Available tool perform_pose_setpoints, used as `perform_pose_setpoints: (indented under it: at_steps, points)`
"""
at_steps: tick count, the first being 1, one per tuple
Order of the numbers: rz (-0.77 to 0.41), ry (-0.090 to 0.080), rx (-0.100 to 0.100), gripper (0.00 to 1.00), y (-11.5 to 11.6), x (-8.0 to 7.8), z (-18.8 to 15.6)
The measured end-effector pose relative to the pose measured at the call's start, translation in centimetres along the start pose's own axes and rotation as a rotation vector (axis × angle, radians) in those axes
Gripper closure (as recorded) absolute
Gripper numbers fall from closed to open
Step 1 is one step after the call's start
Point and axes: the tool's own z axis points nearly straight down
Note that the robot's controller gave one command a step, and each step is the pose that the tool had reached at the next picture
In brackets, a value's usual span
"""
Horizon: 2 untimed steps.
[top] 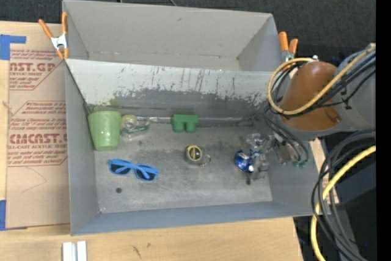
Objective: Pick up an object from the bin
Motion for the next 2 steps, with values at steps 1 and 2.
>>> perform_pose_setpoints:
  at_steps: [1,2]
  points:
    - [0.009,-0.007,0.003,1.0,-0.6,1.8,-11.8]
    - [-0.044,-0.01,0.004,1.0,-1.5,1.2,-23.1]
